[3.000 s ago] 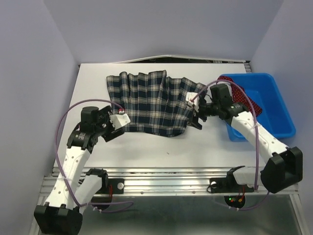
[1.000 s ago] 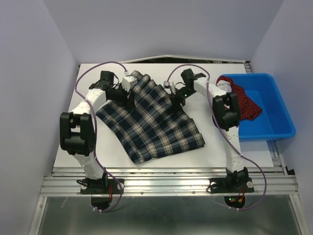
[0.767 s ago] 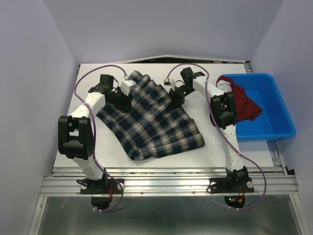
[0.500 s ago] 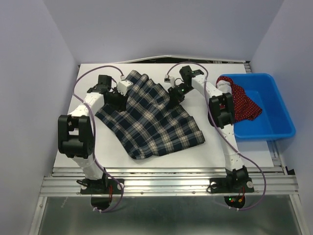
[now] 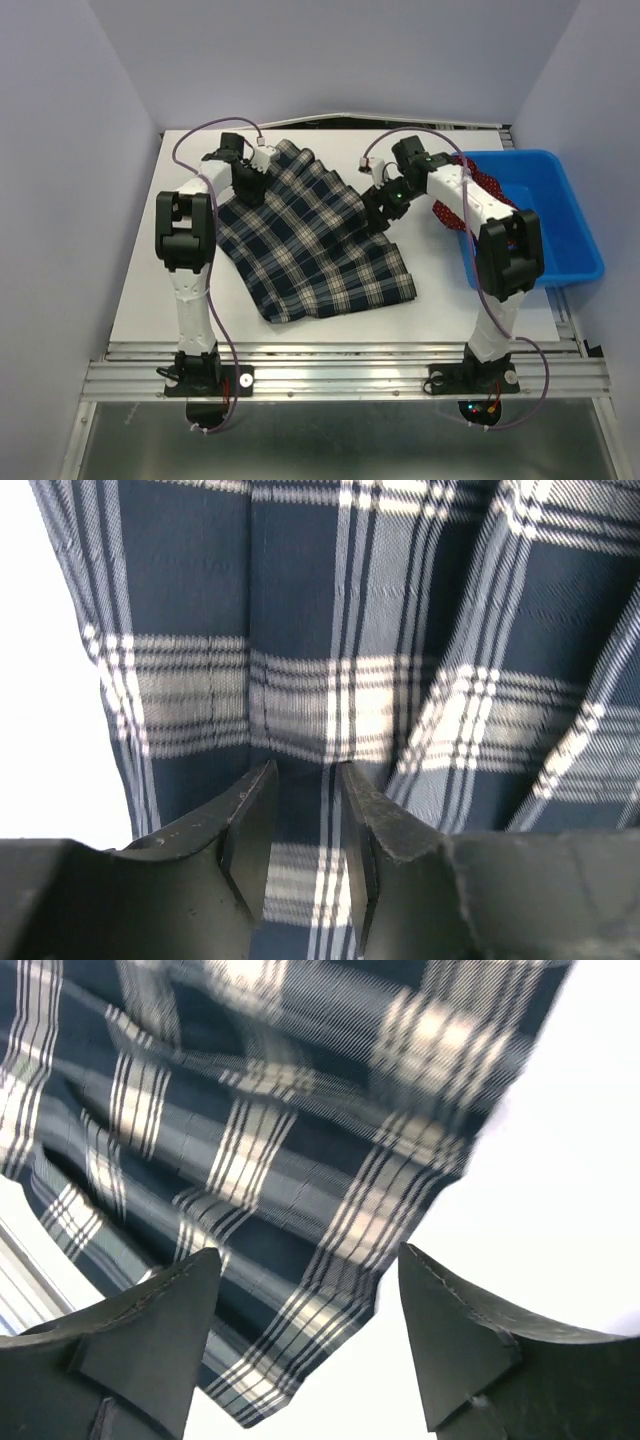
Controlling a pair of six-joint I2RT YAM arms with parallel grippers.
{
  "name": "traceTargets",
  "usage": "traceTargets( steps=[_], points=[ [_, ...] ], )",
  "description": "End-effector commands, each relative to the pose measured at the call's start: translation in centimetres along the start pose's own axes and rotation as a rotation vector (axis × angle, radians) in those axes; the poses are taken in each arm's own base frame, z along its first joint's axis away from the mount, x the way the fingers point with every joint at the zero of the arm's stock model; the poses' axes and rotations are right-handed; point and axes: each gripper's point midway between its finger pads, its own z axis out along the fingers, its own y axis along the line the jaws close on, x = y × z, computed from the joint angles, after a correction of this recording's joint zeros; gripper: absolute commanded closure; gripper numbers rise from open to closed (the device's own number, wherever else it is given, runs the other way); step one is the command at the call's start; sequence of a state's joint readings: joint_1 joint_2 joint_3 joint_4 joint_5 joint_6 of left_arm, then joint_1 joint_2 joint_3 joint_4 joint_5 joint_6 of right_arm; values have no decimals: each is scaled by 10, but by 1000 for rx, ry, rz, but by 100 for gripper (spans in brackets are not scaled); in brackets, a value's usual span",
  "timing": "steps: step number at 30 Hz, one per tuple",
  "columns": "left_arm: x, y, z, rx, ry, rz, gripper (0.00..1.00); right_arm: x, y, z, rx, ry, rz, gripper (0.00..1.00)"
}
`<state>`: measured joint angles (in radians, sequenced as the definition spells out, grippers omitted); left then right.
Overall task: Fold and stack the skirts
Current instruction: Fold the skirt
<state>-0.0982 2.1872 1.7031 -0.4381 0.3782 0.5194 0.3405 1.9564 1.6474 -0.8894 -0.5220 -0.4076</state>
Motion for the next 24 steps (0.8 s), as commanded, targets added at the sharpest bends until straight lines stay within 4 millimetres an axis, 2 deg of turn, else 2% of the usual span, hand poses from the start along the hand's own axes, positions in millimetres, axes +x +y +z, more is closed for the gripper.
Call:
traceTargets(
  steps=[1, 4, 6, 7, 10, 11, 12, 14, 15, 17, 18, 21, 24],
  points=[
    [-11, -14, 1, 34, 3, 20, 57, 44, 23, 22, -18, 97, -49, 24],
    [-27, -25, -7, 54, -32, 36, 50, 61, 35, 40, -16, 137, -72, 25],
    [-40, -32, -23, 66, -79, 41, 47, 67, 44, 51, -24, 145, -93, 28],
    [-53, -33, -41, 49, -121, 46, 43, 70, 43, 55, -6, 157, -101, 30],
    [-57, -35, -63, 16, -156, 44, 37, 86, 46, 67, -5, 209, -109, 33],
    [-57, -35, -77, -14, -164, 39, 36, 103, 49, 73, -12, 255, -112, 34],
    [-55, -34, -82, -30, -161, 34, 36, 111, 52, 76, -19, 278, -113, 35],
    [-50, -30, -94, -64, -155, 26, 35, 130, 65, 81, -41, 339, -128, 36],
    [-39, -29, -93, -65, -125, 13, 35, 145, 73, 81, -60, 386, -129, 37],
    [-24, -26, -95, -56, -95, -4, 36, 158, 90, 79, -101, 439, -147, 37],
    [-11, -28, -92, -39, -59, 0, 37, 169, 107, 76, -135, 493, -163, 37],
    [15, -38, -76, 18, 11, 12, 41, 182, 146, 72, -236, 552, -199, 39],
    [34, -51, -53, 78, 78, 12, 45, 190, 170, 70, -302, 581, -224, 41]
  ],
)
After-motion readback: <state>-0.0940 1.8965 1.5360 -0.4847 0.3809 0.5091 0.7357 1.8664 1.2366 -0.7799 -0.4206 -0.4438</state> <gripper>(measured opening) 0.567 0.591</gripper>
